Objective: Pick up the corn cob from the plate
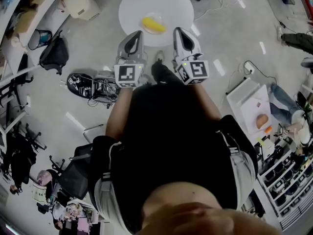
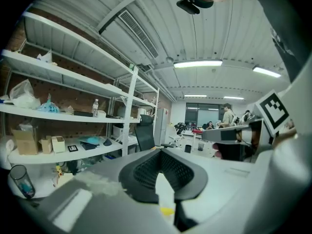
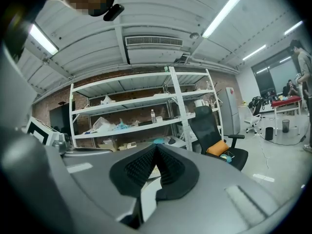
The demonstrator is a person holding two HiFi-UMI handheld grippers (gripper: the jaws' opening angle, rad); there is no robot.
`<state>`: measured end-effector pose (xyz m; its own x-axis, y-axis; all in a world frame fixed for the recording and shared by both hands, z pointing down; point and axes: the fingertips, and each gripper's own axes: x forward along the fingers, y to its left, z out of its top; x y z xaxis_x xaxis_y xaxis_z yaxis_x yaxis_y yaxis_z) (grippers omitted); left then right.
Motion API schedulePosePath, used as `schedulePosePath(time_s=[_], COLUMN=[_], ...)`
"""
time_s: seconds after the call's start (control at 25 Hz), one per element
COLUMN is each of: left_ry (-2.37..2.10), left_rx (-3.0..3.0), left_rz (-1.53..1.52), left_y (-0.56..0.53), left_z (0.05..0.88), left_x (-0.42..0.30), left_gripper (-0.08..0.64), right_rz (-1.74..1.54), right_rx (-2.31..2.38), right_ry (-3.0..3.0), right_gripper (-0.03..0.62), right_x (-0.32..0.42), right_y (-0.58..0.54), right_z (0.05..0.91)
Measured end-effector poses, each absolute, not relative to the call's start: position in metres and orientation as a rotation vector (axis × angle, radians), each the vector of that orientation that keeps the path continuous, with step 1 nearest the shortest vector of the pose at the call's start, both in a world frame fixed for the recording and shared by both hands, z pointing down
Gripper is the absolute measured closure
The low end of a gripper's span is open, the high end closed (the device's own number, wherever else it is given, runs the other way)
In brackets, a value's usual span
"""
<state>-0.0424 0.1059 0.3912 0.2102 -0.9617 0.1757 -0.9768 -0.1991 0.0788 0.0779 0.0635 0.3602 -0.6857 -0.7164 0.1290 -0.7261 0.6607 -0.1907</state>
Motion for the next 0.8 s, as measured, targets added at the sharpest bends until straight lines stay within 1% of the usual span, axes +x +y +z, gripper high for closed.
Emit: schedulePosePath(time_s=[0.28, 0.6, 0.8], left_ry=[-1.853, -1.765, -1.725], left_rx=[2.326, 2.426, 2.437], left_rz=[0.206, 0.419, 0.508], left_y=[0.071, 0.047, 0.040], left_z=[0.400, 0.412, 0.425], left_x=[-0.031, -0.011, -0.016], left_gripper=[0.558, 0.558, 0.558], right_rz=[0.398, 0.429, 0.404], right_rx=[1.196, 1.138, 1.128], right_ry=[-2.827, -2.857, -2.871], right_gripper=[0.584, 0.584, 0.584], right_x=[0.085, 0.089, 0.084], right_y=[0.033, 0.003, -0.011], right_z=[0.372, 0.378, 0.372])
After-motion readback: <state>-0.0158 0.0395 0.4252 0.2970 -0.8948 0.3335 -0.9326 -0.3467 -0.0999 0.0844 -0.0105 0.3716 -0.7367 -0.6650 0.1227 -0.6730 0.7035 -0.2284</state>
